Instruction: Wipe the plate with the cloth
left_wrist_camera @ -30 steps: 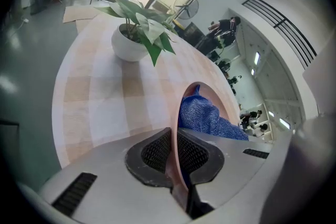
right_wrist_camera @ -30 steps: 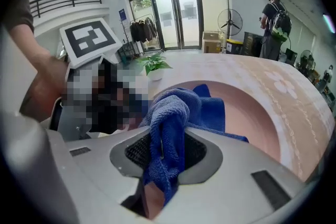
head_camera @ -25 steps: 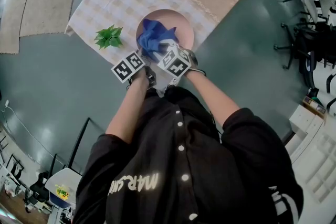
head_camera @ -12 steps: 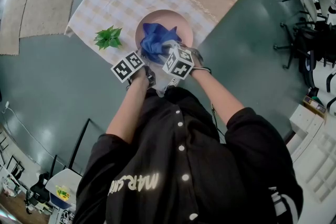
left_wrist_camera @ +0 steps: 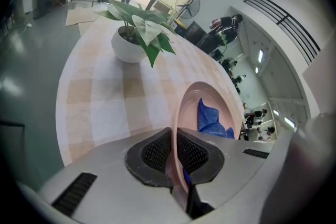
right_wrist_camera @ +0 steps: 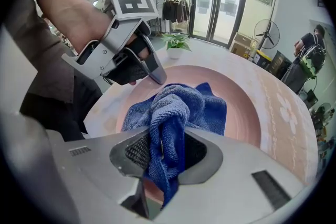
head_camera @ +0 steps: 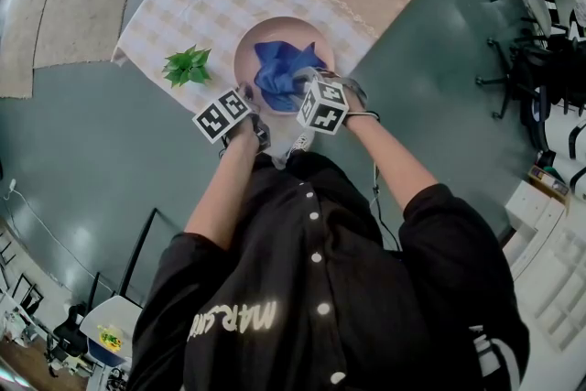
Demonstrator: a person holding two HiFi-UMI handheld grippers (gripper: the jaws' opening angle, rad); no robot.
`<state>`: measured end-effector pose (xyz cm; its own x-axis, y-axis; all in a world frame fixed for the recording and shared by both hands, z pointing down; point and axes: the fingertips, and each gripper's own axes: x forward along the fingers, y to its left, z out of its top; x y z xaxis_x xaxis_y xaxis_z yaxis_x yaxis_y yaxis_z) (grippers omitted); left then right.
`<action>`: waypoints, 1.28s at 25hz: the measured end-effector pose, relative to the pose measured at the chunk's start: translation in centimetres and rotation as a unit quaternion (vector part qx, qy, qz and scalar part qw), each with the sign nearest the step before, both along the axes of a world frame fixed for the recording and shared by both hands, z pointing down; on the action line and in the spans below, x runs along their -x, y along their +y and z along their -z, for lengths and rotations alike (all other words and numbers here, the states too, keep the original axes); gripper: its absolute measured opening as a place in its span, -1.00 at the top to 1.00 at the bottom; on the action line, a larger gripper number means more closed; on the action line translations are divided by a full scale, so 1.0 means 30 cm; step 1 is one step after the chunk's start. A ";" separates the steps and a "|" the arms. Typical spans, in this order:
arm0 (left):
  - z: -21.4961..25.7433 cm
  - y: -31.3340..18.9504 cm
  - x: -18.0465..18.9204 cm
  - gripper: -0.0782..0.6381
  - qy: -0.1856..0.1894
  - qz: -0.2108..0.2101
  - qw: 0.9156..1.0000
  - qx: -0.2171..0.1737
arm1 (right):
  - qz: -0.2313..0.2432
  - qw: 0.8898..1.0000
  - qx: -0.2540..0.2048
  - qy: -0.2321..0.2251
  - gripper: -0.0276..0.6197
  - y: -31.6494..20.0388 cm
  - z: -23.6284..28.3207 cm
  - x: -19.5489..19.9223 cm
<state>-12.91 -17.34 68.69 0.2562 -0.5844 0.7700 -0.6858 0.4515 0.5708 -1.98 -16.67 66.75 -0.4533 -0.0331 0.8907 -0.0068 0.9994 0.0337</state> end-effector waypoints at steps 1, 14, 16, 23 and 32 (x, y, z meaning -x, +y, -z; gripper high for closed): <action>0.000 0.000 0.000 0.70 0.000 0.000 1.000 0.000 | 0.003 1.000 -0.001 0.004 0.58 -0.003 -0.001 -0.008; 0.004 -0.002 0.002 0.70 -0.013 -0.022 1.000 -0.004 | 0.032 0.998 -0.032 0.051 0.57 -0.057 -0.009 -0.088; 0.004 -0.002 0.001 0.70 -0.014 -0.025 1.000 -0.005 | 0.036 0.997 -0.035 0.058 0.57 -0.067 -0.011 -0.093; 0.007 0.002 -0.008 0.69 -0.028 -0.057 0.998 -0.012 | 0.015 0.997 -0.046 0.061 0.57 -0.085 -0.006 -0.108; 0.042 -0.003 -0.011 0.57 -0.056 -0.111 0.992 -0.033 | -0.050 0.997 -0.052 0.000 0.57 -0.116 0.093 -0.089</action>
<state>-12.59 -17.42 67.43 0.2989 -0.5729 0.7632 -0.8253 0.2463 0.5081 0.70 -20.15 63.98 -0.4440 -0.1696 0.8798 -0.1060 0.9850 0.1364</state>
